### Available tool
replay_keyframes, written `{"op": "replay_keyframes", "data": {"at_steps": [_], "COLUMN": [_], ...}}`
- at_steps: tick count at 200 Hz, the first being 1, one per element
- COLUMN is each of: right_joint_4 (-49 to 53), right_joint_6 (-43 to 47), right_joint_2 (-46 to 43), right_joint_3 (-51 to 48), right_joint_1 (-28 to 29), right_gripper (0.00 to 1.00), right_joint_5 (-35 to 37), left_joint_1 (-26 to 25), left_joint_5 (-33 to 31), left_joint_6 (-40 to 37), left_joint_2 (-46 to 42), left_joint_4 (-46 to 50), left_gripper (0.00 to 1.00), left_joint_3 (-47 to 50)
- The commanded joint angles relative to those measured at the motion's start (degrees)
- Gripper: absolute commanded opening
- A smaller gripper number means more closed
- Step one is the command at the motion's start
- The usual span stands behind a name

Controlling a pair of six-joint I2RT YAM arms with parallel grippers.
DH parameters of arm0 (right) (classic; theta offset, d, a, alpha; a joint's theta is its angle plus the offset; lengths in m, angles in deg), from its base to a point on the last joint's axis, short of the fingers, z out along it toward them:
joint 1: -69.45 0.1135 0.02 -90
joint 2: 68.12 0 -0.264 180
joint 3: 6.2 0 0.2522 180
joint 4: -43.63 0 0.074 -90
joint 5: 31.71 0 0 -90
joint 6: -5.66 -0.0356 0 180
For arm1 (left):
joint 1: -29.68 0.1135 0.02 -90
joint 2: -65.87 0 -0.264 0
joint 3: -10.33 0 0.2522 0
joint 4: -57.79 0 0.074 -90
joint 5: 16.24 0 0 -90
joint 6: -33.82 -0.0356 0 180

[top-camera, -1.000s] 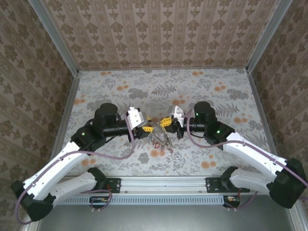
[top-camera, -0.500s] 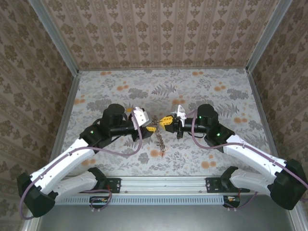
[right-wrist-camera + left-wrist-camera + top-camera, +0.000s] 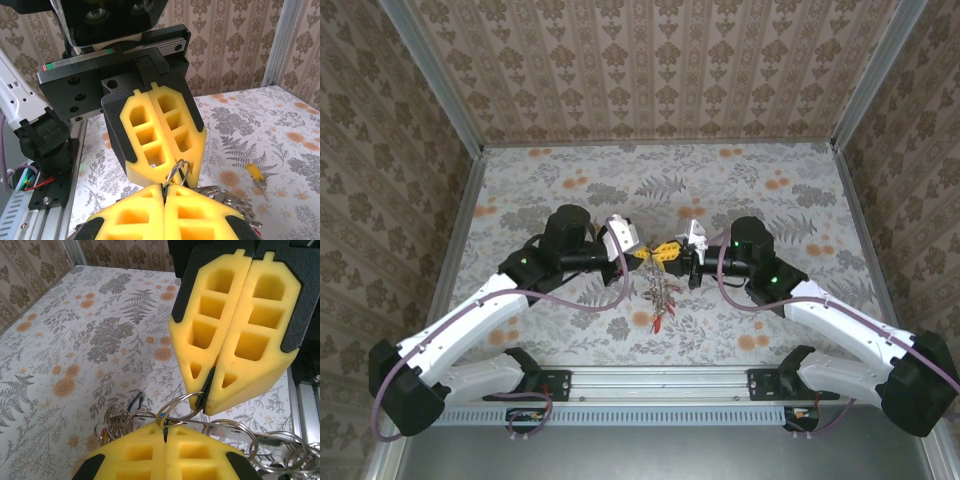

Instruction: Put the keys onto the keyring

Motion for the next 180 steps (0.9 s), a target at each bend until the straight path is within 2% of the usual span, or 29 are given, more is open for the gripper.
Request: {"op": "replay_keyframes", "data": {"at_steps": [1, 10, 25, 102, 121, 157, 169, 180], "right_joint_4": [2.4, 2.3, 1.9, 5.4, 6.5, 6.2, 5.5, 5.3], "right_joint_6": [3.9, 3.9, 3.9, 7.2, 8.2, 8.4, 8.0, 7.9], "right_joint_2": [-1.4, -1.4, -1.1, -1.3, -1.5, -1.6, -1.7, -1.9], "right_joint_3": [0.8, 0.7, 0.8, 1.9, 2.2, 2.4, 2.3, 2.2], "right_joint_1": [0.4, 0.3, 0.2, 0.1, 0.1, 0.0, 0.0, -0.1], "right_gripper": [0.0, 0.0, 0.0, 0.0, 0.0, 0.0, 0.0, 0.0], "right_joint_5": [-2.5, -2.6, -2.7, -2.6, -2.1, -2.2, -2.2, -2.1], "left_joint_1": [0.0, 0.0, 0.0, 0.0, 0.1, 0.0, 0.0, -0.1], "left_joint_5": [3.4, 4.6, 5.5, 7.8, 11.4, 13.2, 12.7, 11.7], "left_joint_6": [-2.4, -3.0, -2.8, -1.6, -1.5, -2.7, -2.7, -2.5], "left_joint_2": [-2.4, -2.5, -2.3, -1.1, -0.8, 0.4, 0.3, -0.1], "left_joint_4": [-4.0, -4.2, -4.2, -4.3, -3.1, 0.6, 0.6, 0.3], "left_gripper": [0.04, 0.19, 0.23, 0.23, 0.23, 0.11, 0.13, 0.21], "left_joint_3": [-1.7, -1.4, -1.4, -2.7, -3.8, -5.3, -5.0, -4.5]}}
